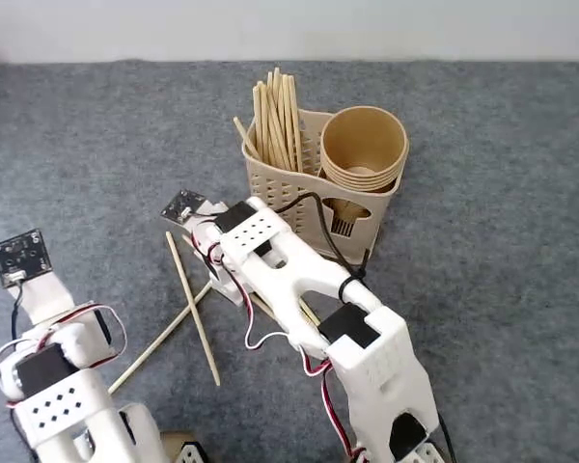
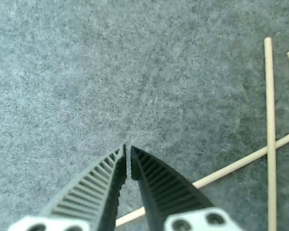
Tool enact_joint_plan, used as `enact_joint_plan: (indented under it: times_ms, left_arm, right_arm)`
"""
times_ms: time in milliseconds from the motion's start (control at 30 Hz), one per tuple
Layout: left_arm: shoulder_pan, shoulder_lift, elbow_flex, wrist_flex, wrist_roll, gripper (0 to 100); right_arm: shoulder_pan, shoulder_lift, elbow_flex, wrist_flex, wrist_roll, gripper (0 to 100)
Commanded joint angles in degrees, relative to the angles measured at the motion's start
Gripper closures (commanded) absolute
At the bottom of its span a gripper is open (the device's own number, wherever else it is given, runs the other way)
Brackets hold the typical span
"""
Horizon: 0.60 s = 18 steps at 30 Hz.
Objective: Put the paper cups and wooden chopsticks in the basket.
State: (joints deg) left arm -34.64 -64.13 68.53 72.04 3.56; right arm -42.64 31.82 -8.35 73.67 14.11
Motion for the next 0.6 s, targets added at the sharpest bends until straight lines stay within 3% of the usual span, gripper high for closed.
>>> enact_joint_plan:
  times_ms: [0,267,567]
  left_arm:
    - [-0.2,-1.1,0.8,-2.6,-0.1,99]
    - [-0.3,-1.1,1.4,-2.9,-0.1,99]
    - [-0.3,-1.1,2.2,-3.0,-0.1,99]
  right_arm:
    - [-0.1,-8.0,-1.5,3.8,0.5,99.0]
    - [0.1,-28.4,-1.5,10.9,0.5,99.1]
    - [0.3,-50.0,-2.4,9.2,0.5,99.1]
